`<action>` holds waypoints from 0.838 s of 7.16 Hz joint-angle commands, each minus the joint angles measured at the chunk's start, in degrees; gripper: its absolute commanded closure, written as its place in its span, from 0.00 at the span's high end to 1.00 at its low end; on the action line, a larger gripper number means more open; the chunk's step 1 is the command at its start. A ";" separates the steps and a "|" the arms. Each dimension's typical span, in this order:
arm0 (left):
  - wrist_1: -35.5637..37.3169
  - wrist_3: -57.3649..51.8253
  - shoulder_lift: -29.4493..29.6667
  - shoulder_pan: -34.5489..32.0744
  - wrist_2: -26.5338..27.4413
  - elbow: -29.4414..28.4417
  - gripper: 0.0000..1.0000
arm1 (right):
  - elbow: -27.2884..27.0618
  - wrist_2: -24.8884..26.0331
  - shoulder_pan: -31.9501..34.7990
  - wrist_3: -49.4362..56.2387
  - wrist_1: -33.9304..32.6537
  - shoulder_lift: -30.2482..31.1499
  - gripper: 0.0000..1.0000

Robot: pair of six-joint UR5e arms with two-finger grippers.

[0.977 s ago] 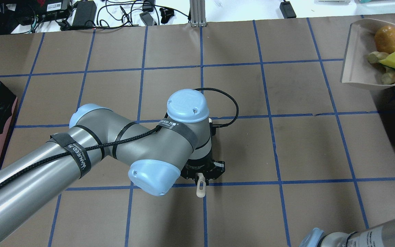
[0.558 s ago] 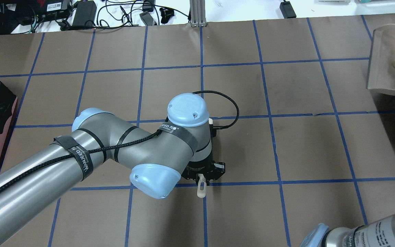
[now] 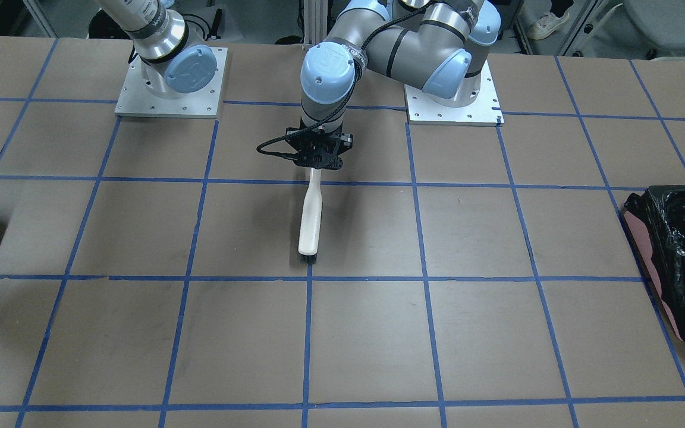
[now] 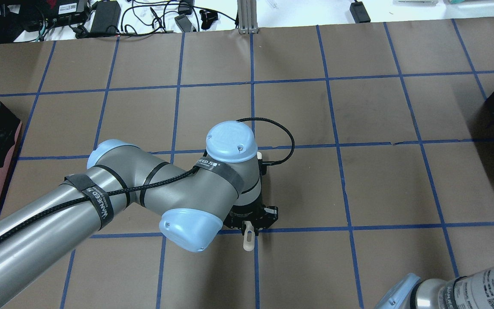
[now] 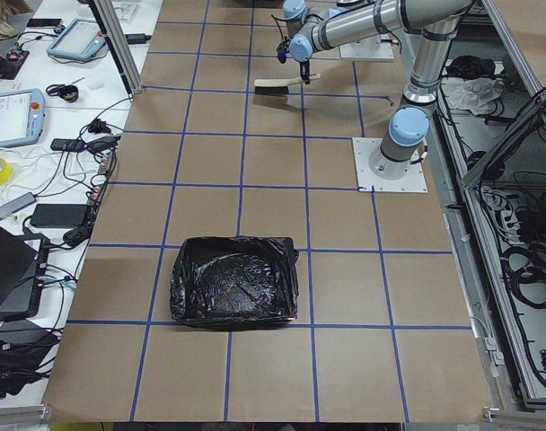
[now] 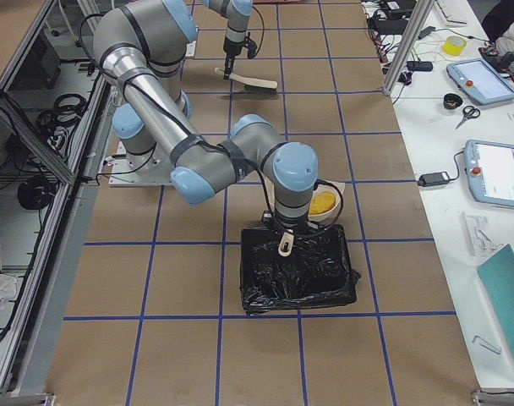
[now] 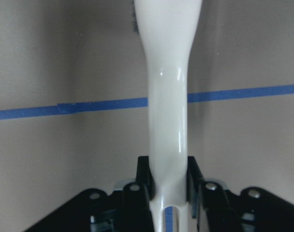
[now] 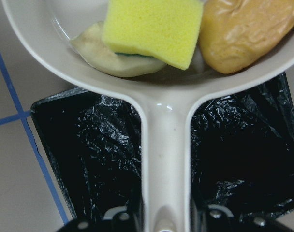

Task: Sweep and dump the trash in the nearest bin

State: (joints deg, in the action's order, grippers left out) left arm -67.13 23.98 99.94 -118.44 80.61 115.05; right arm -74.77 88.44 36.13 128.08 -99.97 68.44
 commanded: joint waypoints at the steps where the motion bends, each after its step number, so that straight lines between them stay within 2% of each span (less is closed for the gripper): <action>1: -0.11 0.02 0.61 -0.04 -0.10 0.18 0.26 | 3.47 3.75 -1.85 4.53 -0.57 -2.60 0.00; 2: -0.19 0.02 0.61 -0.04 -0.10 0.18 0.31 | 5.05 3.76 -2.46 6.03 -0.75 -3.04 0.00; 3: -0.11 0.10 0.61 0.05 -0.01 0.09 0.43 | 6.29 6.81 -2.47 6.48 -5.19 -3.48 0.00; 6: 0.07 -0.77 -0.27 0.31 0.60 -0.79 0.73 | 8.31 7.71 -3.70 9.99 -9.52 -6.19 0.00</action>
State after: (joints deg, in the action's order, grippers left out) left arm -67.10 23.69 99.98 -118.24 80.86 114.54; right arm -67.48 95.84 33.00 137.20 -107.69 63.69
